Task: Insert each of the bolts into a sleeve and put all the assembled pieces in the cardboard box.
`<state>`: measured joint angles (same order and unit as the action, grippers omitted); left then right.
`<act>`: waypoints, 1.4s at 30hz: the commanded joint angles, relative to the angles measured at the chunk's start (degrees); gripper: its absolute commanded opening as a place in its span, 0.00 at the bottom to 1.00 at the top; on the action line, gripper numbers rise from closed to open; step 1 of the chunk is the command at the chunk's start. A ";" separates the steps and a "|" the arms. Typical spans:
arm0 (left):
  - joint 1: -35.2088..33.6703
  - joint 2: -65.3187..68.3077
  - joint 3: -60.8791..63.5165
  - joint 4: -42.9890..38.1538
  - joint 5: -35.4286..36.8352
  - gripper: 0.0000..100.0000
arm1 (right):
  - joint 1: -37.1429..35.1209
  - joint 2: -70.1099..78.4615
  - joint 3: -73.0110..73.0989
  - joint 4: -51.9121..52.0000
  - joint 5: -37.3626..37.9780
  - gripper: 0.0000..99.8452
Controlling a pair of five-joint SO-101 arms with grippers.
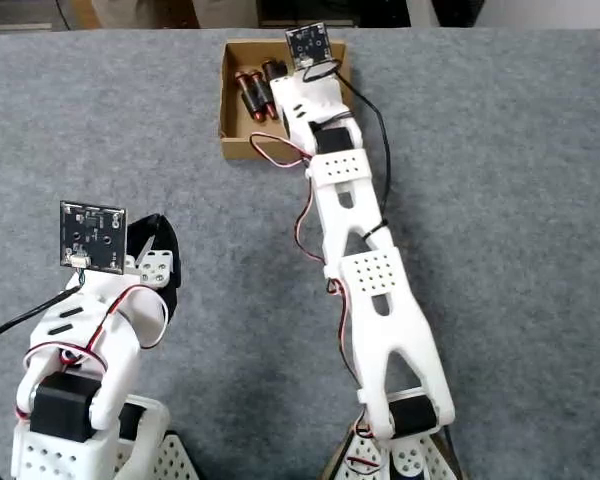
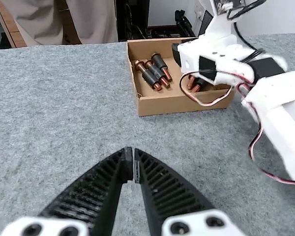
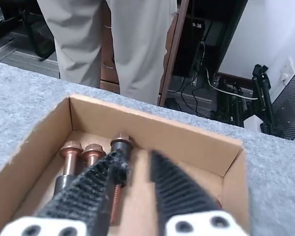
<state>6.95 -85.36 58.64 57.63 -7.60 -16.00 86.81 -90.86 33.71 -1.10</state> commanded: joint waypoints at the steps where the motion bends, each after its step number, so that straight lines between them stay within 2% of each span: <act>1: -0.70 0.22 -0.44 -1.23 0.44 0.02 | -0.13 -1.89 -4.88 6.86 0.53 0.00; 4: -0.70 0.22 -0.44 -1.23 0.44 0.02 | -0.13 -3.74 -4.97 12.48 -0.35 0.00; 7: -0.88 -0.13 -0.97 -0.79 0.26 0.02 | 0.13 -6.29 -4.97 18.99 -4.66 0.00; 13: -4.84 -0.04 -0.79 -1.14 0.35 0.02 | -0.40 -13.05 -4.97 32.62 -9.49 0.00; 42: -5.98 -0.40 1.93 -1.23 0.18 0.02 | -0.66 -24.22 -5.23 67.08 -9.58 0.00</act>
<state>1.76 -85.36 60.92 57.63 -7.60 -16.00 67.21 -92.70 98.07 -10.33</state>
